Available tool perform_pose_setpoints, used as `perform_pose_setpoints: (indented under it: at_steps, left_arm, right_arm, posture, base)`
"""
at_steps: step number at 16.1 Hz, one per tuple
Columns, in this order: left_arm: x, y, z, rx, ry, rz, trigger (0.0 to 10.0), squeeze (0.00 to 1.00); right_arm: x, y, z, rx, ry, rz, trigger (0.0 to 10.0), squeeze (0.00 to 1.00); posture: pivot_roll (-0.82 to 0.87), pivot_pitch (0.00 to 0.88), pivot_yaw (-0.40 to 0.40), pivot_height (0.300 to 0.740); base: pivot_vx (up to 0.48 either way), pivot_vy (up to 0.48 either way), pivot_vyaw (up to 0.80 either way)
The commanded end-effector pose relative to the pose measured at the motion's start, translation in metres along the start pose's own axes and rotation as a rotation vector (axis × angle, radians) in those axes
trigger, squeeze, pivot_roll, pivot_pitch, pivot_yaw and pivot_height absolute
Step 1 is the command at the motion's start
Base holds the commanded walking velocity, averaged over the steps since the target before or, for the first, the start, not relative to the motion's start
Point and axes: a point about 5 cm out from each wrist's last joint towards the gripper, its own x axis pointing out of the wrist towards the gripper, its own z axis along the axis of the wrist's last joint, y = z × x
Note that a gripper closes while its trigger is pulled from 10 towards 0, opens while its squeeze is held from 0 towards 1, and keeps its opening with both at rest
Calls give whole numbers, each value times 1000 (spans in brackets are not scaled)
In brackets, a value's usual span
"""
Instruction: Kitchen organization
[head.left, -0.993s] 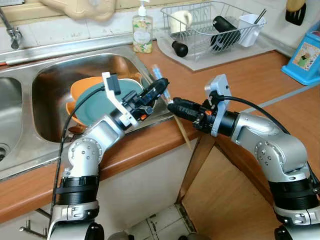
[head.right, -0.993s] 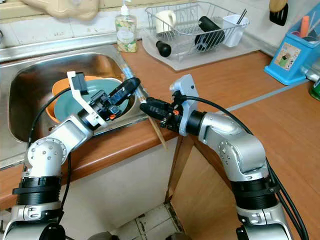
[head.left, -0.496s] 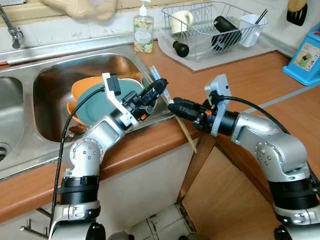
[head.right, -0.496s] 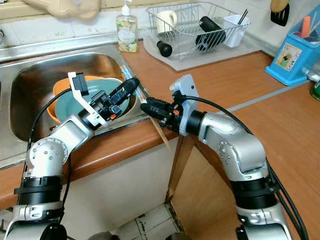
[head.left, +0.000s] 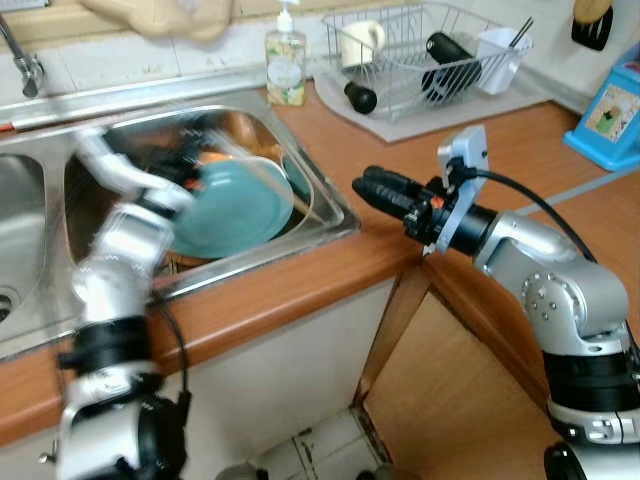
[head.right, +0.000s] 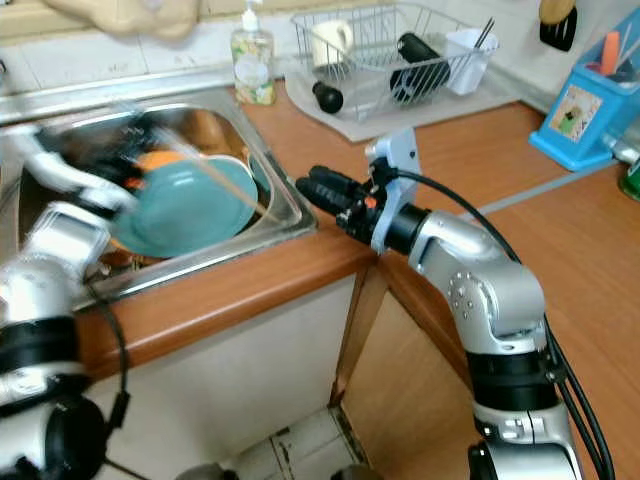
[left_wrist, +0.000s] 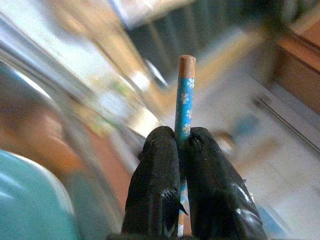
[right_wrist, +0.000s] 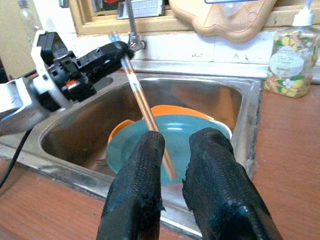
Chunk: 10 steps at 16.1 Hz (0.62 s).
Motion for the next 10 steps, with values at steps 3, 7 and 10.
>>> perform_pose_setpoints:
  at_steps: [3, 7, 10]
  left_arm:
    - [5, 16, -1, 85, -27, 159, 0, 0]
    - [14, 33, -12, 141, 4, 356, 10000, 412]
    - [21, 39, -19, 147, 72, 466, 10000, 1000]
  right_arm:
    - [4, 10, -6, -16, 23, 29, 10000, 0]
    - [7, 11, -11, -48, 50, -7, 10000, 0]
    - [5, 11, -11, -42, 39, -36, 10000, 0]
  posture:
    - [-162, 0, 11, 740]
    - [-165, 0, 14, 740]
    - [-172, 0, 25, 740]
  base:
    - [0, 0, 0]
    - [0, 0, 0]
    - [0, 0, 0]
